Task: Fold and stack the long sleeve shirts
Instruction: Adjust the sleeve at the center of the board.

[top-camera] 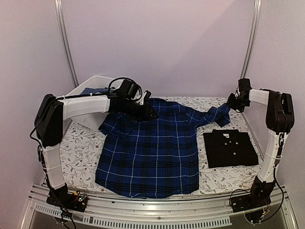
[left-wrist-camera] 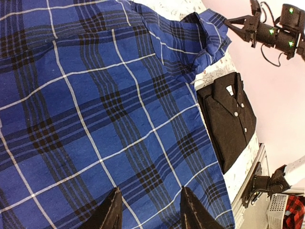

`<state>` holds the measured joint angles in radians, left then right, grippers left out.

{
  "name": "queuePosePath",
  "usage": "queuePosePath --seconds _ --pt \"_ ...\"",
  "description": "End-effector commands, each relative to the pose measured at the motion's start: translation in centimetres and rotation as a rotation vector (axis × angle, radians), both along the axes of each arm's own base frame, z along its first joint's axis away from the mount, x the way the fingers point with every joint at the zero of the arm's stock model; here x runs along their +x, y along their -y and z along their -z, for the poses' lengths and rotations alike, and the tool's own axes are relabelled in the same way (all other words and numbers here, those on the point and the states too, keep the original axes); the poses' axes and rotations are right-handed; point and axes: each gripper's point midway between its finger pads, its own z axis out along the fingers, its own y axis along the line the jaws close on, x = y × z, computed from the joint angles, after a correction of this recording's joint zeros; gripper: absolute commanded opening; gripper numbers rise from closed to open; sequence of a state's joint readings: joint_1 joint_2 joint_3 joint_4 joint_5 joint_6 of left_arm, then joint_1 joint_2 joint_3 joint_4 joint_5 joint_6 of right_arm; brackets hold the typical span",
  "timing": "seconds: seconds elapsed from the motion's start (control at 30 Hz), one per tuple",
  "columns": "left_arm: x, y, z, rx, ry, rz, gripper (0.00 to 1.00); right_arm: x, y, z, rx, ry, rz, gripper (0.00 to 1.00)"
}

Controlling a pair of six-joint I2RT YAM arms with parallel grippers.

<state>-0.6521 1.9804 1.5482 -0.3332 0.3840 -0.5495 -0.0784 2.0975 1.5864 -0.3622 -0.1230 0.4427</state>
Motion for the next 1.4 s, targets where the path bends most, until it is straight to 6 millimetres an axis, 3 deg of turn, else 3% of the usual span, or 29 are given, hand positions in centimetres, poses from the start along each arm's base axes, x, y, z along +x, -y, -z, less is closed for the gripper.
queuePosePath --seconds 0.0,0.27,0.37,0.43,0.5,0.57,0.67,0.83,1.03,1.23,1.37 --pt "-0.2 -0.3 -1.9 -0.051 0.029 0.003 0.41 0.2 -3.6 -7.0 -0.042 0.107 -0.089 0.00" --pt "-0.5 -1.5 -1.9 -0.067 0.023 -0.022 0.41 -1.4 -20.7 -11.0 -0.040 0.189 -0.382 0.00" --pt "-0.7 -1.8 -1.8 -0.074 0.019 -0.026 0.41 -2.9 -27.5 -10.6 -0.014 0.196 -0.489 0.00" --pt "-0.7 -2.0 -1.7 -0.078 0.015 -0.029 0.41 -3.7 -30.9 -9.9 -0.002 0.190 -0.549 0.01" --pt "-0.7 -2.3 -1.6 -0.079 0.012 -0.029 0.41 -4.1 -33.0 -8.1 0.018 0.160 -0.595 0.07" --pt "-0.8 -2.3 -1.6 -0.081 0.008 -0.026 0.41 -4.3 -34.0 -7.0 0.037 0.142 -0.620 0.19" --pt "-0.8 -2.6 -1.6 -0.083 0.009 -0.027 0.41 -4.4 -34.2 -7.3 0.041 0.152 -0.638 0.43" --pt "-0.6 -3.5 -1.3 -0.099 0.002 -0.051 0.41 -5.2 -33.0 -9.0 -0.015 0.189 -0.659 0.60" --pt "-0.9 -4.4 -0.5 -0.121 -0.019 -0.068 0.41 -5.6 -29.8 -6.2 -0.021 0.134 -0.672 0.62" --pt "-1.7 -4.2 0.0 -0.154 -0.045 -0.056 0.41 -5.3 -28.0 -3.3 -0.056 0.092 -0.676 0.59" --pt "-0.9 -4.6 0.6 -0.137 -0.048 -0.084 0.41 -5.3 -29.5 -3.8 -0.035 0.104 -0.716 0.59"
